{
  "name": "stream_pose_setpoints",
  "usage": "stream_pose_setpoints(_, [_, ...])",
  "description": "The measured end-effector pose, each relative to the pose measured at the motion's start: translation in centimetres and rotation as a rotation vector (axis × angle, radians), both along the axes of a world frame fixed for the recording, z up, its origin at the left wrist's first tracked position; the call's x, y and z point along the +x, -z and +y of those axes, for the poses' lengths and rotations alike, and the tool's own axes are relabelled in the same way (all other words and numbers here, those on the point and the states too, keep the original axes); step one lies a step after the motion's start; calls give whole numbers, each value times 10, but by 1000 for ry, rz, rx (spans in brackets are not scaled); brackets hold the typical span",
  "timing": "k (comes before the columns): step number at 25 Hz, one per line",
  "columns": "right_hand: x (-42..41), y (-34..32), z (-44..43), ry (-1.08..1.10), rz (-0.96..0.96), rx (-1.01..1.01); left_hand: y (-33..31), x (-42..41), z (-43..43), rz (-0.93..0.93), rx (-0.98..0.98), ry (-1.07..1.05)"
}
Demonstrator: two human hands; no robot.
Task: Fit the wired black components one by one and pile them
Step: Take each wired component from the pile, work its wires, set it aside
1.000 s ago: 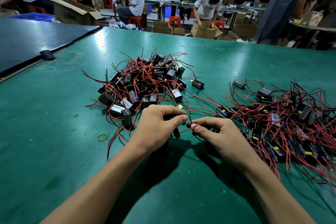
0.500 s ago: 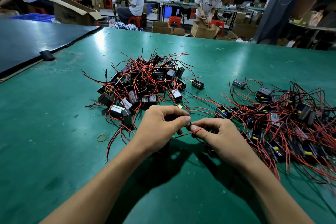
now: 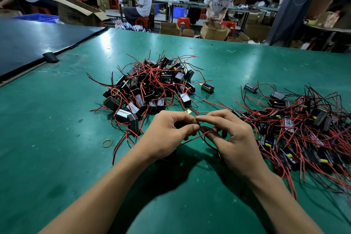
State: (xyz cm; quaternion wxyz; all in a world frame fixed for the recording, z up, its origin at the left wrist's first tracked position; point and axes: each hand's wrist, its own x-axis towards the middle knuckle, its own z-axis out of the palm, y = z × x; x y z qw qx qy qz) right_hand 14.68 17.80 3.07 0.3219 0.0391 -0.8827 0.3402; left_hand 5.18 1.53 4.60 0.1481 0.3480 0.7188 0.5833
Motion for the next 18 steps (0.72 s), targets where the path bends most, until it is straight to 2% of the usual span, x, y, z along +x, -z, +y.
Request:
stream_pose_setpoints(8, [1,-5,-3,-3,-122,-310,0,-3,-3,87,12,-11])
stream_pose_setpoints(11, [1,-4,-6,32,-165,-368,3,2,0,198,70,-105])
stream_pose_setpoints(14, [-1,-4,-9,-32,-251,-500,6,6,3,308,92,-155])
stream_pose_setpoints(18, [3,-4,-3,-106,-315,-508,10,5,3,260,83,-190])
